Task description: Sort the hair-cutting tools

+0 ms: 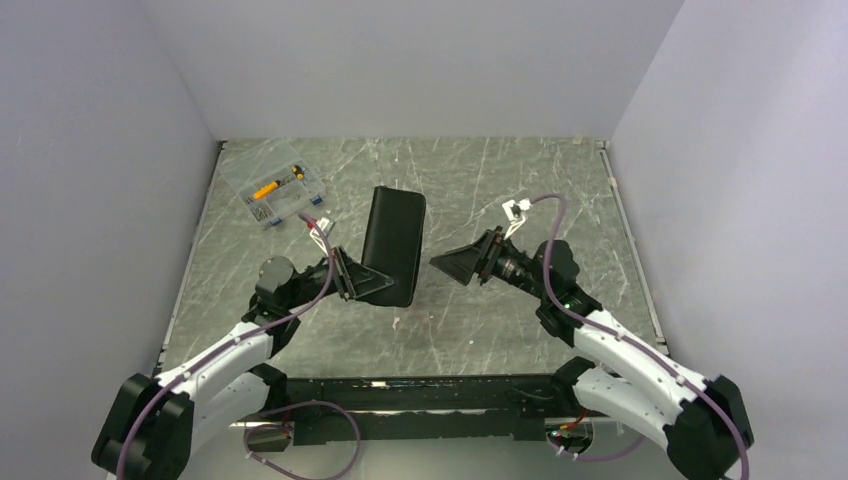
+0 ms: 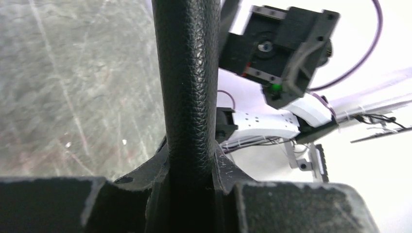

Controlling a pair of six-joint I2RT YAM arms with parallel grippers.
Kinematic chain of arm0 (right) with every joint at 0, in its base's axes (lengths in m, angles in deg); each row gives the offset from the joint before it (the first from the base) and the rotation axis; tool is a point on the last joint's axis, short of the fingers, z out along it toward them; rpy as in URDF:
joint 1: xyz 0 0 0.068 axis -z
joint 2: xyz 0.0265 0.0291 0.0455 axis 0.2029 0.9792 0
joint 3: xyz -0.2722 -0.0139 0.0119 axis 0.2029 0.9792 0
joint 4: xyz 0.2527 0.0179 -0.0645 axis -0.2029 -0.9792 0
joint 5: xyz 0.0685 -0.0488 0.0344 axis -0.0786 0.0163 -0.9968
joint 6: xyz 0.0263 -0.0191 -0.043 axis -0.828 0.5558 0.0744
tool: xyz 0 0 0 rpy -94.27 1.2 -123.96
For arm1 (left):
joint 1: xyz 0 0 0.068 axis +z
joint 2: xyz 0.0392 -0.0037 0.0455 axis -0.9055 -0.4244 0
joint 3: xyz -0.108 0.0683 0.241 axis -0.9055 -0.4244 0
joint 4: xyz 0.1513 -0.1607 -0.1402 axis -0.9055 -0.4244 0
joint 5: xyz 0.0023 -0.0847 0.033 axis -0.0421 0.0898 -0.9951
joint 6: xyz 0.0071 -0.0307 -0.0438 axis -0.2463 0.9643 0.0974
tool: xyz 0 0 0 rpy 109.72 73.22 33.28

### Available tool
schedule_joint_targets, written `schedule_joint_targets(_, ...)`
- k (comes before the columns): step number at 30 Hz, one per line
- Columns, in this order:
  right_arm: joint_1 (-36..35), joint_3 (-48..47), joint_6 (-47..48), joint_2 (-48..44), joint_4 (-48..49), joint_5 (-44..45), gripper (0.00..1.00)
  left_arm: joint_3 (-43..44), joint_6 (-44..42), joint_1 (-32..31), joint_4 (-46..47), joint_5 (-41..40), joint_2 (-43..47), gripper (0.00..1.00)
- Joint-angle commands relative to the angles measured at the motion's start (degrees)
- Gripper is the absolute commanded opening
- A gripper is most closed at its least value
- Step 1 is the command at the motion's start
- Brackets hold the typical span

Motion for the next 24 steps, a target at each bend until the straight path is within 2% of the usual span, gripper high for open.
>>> schedule_joint_targets(1,-0.63,-1.51,-3.49,5.83,10.07,-7.41,1.0,1.08,5.79,0.15,22.51,5.47,-1.57,0.0)
schedule_joint_targets(12,-1.96,-3.92,-5.7,14.08,24.17,-11.64,0.97,1.87,5.9,-0.03,24.54,7.13,-3.87,0.0)
schedule_joint_targets(16,-2.23,-6.72,-4.36,17.08,22.49,-12.97,0.95,1.64,6.55,-0.99,26.58,7.14,-4.8,0.0)
schedule_joint_targets(17,-2.27,-7.49,-4.14,18.28,22.28,-13.51,0.9,1.98,5.83,-1.49,26.22,7.32,-4.95,0.0)
schedule_joint_targets(21,-3.18,-9.49,-5.56,22.31,23.91,-15.34,0.59,4.51,0.01,-4.34,18.78,8.86,-5.44,0.0)
schedule_joint_targets(24,-3.59,-9.94,-3.84,21.72,21.41,-14.58,0.47,4.84,-2.43,-5.28,15.24,8.58,-5.44,0.0)
